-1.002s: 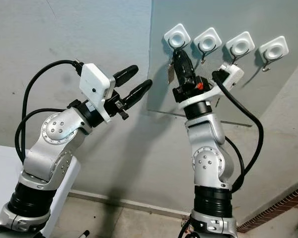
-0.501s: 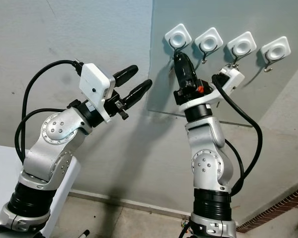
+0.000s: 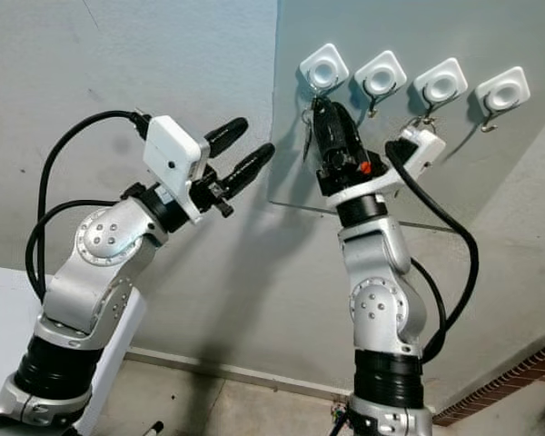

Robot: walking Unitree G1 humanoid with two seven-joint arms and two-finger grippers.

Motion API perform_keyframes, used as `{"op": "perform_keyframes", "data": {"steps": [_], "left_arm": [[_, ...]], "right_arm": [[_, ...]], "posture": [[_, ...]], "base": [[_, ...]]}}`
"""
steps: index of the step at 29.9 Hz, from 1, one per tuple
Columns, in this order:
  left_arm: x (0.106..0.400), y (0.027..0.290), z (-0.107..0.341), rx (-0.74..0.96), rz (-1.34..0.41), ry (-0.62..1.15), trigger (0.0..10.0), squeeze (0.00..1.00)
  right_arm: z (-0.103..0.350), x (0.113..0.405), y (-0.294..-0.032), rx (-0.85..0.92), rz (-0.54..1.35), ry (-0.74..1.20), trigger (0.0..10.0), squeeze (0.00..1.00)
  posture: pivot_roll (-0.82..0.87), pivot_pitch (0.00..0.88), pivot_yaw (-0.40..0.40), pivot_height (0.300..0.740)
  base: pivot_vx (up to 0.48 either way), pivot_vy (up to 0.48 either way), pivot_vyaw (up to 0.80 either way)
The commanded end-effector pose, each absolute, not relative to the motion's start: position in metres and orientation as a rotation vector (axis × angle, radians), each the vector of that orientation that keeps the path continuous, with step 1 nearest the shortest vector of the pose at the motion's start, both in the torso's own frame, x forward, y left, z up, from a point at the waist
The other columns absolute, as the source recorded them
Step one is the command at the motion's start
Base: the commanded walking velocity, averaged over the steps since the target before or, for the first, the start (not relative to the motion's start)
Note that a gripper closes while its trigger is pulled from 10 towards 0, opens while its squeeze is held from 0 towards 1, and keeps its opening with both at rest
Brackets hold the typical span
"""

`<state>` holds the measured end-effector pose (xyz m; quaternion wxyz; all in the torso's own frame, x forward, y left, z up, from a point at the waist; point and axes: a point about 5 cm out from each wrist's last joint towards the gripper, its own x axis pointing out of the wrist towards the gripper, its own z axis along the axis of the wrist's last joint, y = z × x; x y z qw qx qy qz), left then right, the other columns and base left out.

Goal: Hang keys on a hook

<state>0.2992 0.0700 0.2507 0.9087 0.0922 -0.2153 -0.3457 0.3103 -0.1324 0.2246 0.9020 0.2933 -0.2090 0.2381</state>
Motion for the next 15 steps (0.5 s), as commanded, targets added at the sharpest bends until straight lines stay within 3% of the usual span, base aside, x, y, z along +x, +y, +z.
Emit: {"op": "perform_keyframes", "data": {"steps": [1, 15], "left_arm": [[0.299, 0.073, 0.251, 0.189, -0.676, -0.462, 10.0, 0.0], [0.301, 0.082, 0.224, 0.117, -0.572, -0.386, 10.0, 0.0]], "right_arm": [[0.224, 0.307, -0.128, 0.551, 0.519, -0.431, 10.0, 1.0], [0.193, 0.288, -0.138, 0.461, 0.491, -0.348, 10.0, 1.0]], "posture": [[-0.06, 0.005, -0.019, 0.74], [-0.06, 0.0, -0.021, 0.74]], "base": [[0.0, 0.0, 0.0], [0.0, 0.0, 0.0]]}}
